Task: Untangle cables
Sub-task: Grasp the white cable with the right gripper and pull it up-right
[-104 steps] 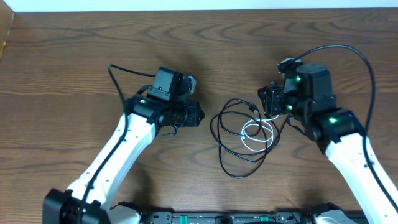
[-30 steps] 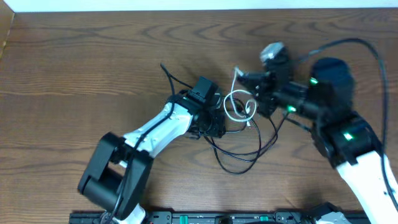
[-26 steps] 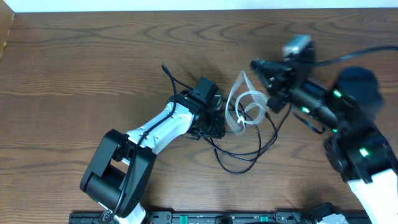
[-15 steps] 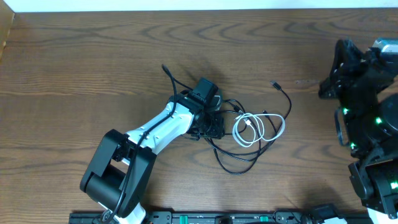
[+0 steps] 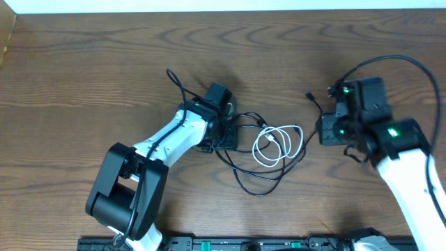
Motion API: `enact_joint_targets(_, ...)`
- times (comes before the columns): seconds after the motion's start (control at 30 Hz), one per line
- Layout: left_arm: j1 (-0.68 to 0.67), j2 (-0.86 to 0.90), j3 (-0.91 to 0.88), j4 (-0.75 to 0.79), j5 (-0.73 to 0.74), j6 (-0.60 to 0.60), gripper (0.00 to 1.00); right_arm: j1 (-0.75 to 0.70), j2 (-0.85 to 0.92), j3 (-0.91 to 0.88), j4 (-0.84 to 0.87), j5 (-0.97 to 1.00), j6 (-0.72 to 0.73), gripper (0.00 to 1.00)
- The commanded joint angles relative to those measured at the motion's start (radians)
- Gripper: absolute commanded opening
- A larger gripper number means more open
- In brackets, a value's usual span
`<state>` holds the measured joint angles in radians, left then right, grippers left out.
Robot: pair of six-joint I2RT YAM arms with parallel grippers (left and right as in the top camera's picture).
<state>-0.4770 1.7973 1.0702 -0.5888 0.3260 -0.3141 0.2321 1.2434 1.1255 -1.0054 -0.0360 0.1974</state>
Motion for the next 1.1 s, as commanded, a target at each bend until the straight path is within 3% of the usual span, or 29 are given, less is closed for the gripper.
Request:
enact_joint_targets(0.0, 0.0, 0.005, -0.008, -0.009, -0.021, 0.005, 0.57, -0.004, 0.132, 0.005, -0.013, -0.054, 0.046, 0.47)
enact_joint_targets(0.17, 0.0, 0.005, -0.008, -0.013, -0.021, 0.005, 0.57, -0.004, 0.315, 0.005, 0.028, -0.253, 0.044, 0.5)
enact_joint_targets(0.33, 0.0, 0.005, -0.008, -0.013, -0.021, 0.005, 0.57, 0.003, 0.437, 0.005, 0.062, -0.258, 0.045, 0.46)
enact_joint_targets(0.53, 0.0, 0.005, -0.008, -0.013, -0.021, 0.005, 0.57, 0.004, 0.496, 0.005, 0.106, -0.324, 0.036, 0.01)
enact_joint_targets(0.7, 0.0, 0.005, -0.008, -0.013, -0.021, 0.005, 0.57, -0.033, 0.446, 0.059, 0.125, -0.755, -0.169, 0.01)
enact_joint_targets(0.8, 0.0, 0.005, -0.008, -0.014, -0.021, 0.002, 0.57, -0.096, 0.377, 0.154, 0.126, -0.932, -0.199, 0.01)
enact_joint_targets(0.97, 0.0, 0.005, -0.008, -0.016, -0.021, 0.002, 0.57, -0.185, 0.269, 0.317, 0.166, -0.969, -0.177, 0.01)
enact_joint_targets(1.07, 0.0, 0.005, -0.008, -0.016, -0.021, 0.002, 0.57, -0.231, 0.202, 0.385, 0.284, -0.969, -0.073, 0.01)
